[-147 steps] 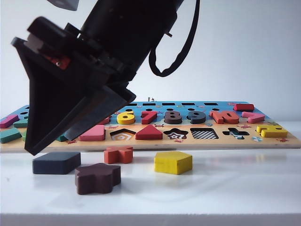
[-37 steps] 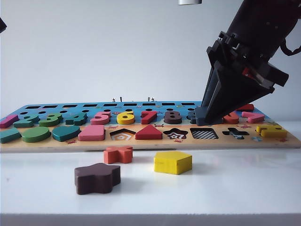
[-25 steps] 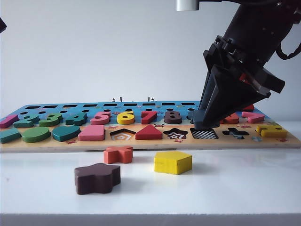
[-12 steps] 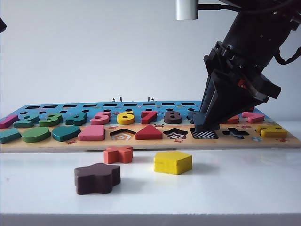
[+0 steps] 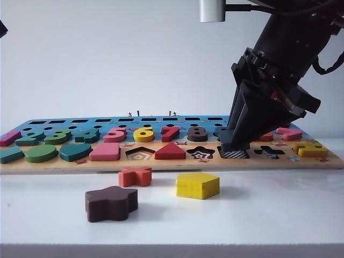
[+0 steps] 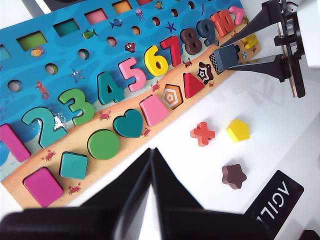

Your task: Insert the cube into the slot.

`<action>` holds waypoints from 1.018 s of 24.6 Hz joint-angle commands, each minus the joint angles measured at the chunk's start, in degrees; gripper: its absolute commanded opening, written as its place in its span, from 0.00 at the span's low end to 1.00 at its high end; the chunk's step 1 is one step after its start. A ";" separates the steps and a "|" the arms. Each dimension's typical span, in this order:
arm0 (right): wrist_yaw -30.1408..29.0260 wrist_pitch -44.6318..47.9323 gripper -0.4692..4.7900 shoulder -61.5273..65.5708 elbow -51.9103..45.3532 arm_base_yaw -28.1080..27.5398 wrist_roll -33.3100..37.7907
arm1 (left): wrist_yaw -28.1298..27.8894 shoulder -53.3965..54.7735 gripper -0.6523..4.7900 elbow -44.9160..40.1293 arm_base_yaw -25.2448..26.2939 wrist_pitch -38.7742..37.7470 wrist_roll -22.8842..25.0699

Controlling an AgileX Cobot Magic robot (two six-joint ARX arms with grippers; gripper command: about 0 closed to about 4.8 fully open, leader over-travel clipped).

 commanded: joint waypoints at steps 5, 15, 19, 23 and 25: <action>-0.24 0.68 0.26 0.37 0.17 0.07 -0.20 | 0.48 0.02 0.15 0.24 -0.04 0.76 0.24; -0.61 0.70 0.27 0.39 0.17 0.07 0.02 | 0.48 0.02 0.15 0.24 -0.04 0.74 0.24; -1.22 0.68 0.27 0.70 0.15 0.07 0.02 | 0.48 0.02 0.15 0.24 -0.04 0.74 0.24; -1.16 0.74 0.27 1.25 0.17 0.07 0.00 | 0.48 0.02 0.15 0.24 -0.04 0.74 0.24; -1.07 0.87 0.27 1.46 0.17 0.07 -0.02 | 0.48 0.02 0.15 0.24 -0.04 0.74 0.24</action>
